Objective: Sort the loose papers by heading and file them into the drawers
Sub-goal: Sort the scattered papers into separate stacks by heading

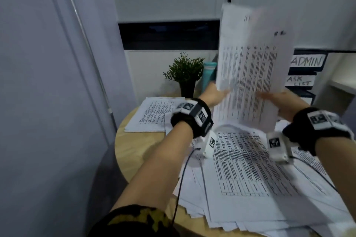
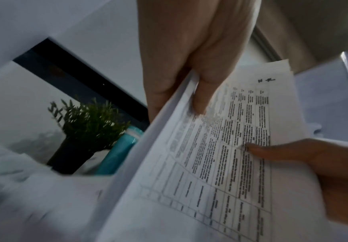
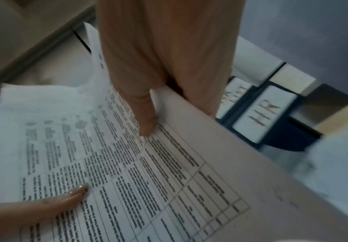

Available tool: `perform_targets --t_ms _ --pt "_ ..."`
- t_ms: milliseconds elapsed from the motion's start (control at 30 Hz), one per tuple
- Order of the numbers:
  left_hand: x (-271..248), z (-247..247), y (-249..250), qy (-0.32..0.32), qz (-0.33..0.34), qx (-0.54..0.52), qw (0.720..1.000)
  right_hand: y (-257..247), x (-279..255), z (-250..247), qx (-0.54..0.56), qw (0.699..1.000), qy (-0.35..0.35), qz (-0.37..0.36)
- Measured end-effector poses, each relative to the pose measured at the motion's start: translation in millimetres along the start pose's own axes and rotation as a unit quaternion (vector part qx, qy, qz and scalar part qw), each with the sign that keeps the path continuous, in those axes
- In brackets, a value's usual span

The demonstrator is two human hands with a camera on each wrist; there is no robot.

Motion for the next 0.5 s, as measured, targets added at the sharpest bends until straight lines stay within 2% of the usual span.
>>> perform_targets --t_ms 133,200,267,400,467,500 --pt "-5 -74 45 0.088 0.086 -0.083 0.989 -70 20 17 0.078 0.993 0.015 -0.093" --pt "-8 -110 56 0.125 0.119 -0.057 0.983 -98 32 27 0.133 0.985 0.018 -0.109" --pt "-9 -134 55 0.152 0.123 -0.028 0.980 -118 43 46 0.151 0.982 -0.004 -0.113" --pt "-19 -176 29 0.241 0.115 -0.053 0.962 -114 50 93 0.116 0.987 -0.070 -0.092" --pt "-24 -191 12 0.246 0.100 -0.090 0.960 -106 47 117 0.101 0.986 -0.101 -0.087" --pt "-26 -194 4 0.224 0.088 -0.112 0.964 -100 46 127 0.101 0.985 -0.119 -0.071"
Point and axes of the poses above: each hand's wrist, its own x-axis towards the middle knuckle, its own z-axis out of the palm, y = z × x, the point moved 6 cm from there along x, towards the middle knuckle, and after that the axes turned 12 degrees about x, right-handed, at the moved point
